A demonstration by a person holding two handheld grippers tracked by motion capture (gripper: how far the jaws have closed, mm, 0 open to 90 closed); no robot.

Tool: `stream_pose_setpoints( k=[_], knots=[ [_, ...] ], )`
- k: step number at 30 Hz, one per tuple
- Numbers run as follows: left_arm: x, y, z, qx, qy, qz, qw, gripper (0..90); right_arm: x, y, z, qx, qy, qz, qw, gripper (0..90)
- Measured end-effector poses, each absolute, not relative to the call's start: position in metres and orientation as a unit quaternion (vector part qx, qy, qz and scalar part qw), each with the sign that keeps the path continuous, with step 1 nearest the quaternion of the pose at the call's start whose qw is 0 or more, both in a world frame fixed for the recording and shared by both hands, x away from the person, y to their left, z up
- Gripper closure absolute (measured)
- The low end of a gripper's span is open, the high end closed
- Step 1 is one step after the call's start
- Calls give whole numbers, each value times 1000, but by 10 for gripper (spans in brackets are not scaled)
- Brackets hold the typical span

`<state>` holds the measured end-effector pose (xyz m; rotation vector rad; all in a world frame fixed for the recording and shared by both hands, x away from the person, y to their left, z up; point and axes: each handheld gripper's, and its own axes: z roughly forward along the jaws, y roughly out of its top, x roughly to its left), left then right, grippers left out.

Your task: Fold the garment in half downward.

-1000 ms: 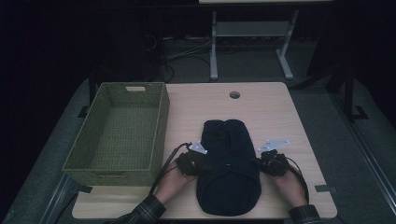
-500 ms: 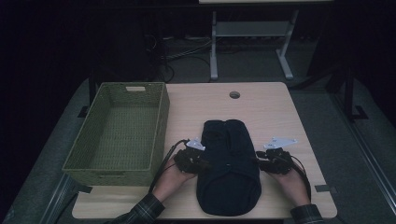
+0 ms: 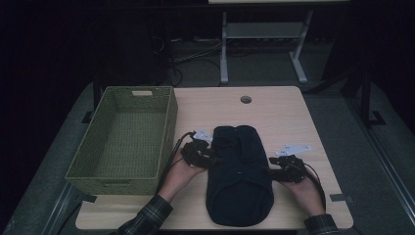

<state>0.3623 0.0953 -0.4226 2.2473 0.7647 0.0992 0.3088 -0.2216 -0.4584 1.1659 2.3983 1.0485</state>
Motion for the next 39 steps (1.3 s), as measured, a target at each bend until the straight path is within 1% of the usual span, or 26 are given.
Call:
stream_pose_setpoints(
  k=[12, 20, 24, 30, 39],
  knots=[
    [394, 93, -400, 855, 323, 68, 400, 445, 308, -222, -457, 402, 826, 370, 137, 478],
    [424, 89, -400, 845, 346, 82, 400, 466, 308, -222, -457, 399, 827, 373, 134, 478],
    [439, 88, -404, 838, 357, 89, 404, 466, 309, -222, -457, 398, 827, 375, 133, 479],
    [458, 82, -418, 842, 360, 103, 389, 470, 308, -221, -456, 402, 823, 381, 126, 479],
    [474, 82, -445, 847, 380, 92, 360, 464, 309, -222, -456, 401, 823, 381, 127, 480]
  ],
)
